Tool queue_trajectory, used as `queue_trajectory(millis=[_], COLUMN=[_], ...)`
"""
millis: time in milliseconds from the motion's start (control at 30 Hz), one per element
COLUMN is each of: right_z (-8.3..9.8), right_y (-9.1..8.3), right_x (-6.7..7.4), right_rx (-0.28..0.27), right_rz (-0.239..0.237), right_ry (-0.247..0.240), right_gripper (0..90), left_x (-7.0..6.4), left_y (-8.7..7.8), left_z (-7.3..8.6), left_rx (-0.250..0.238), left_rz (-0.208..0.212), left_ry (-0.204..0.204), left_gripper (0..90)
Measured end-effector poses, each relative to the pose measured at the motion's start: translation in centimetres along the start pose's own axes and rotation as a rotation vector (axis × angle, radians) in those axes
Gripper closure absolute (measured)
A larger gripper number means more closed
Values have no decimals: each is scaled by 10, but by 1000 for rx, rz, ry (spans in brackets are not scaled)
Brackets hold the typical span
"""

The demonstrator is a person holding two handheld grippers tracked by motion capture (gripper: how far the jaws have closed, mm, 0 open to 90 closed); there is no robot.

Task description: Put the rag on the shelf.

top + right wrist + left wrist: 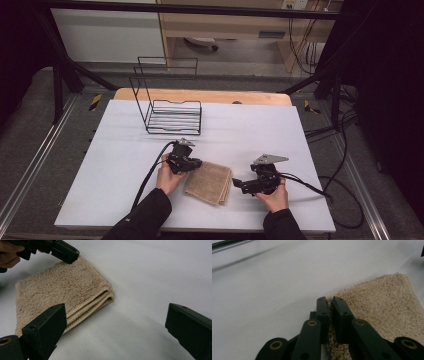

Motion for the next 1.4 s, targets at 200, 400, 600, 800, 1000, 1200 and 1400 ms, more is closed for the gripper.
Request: queue_trajectory(millis=[200,400,600,800,1000,1200,1400], right_z=[-1,-5,-13,-19,-21,-19,-17], right_y=[0,2,18,34,52,64,64], right_x=[1,1,6,10,11,12,13], right_rx=[-6,-33,-36,-10,11,37,63], right_rz=[-5,-15,-19,-11,4,16,15], right_ry=[8,42,60,32,29,11,19], right_gripper=[60,98,168,236,342,478,603], left_x=[0,3,7,8,9,10,8], left_y=[-8,-21,-28,-24,-21,-21,-20], left_z=[0,6,15,18,18,19,19], left_rx=[-19,-26,-48,-70,-76,-64,-63], left_rz=[-13,-26,-32,-25,-4,-2,-10], left_ry=[14,-2,-41,-45,-46,-54,-47], left_gripper=[860,861,853,796,731,803,817])
Point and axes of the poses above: each handheld gripper's, and its own axes: y roughly forward along the jaws, z roughly out of its underside, x roughly to its left, the point moved 6 cm from there along y, roughly forward along the jaws, and after that the axes turned 13 degrees about -x, right-handed, at the moved point
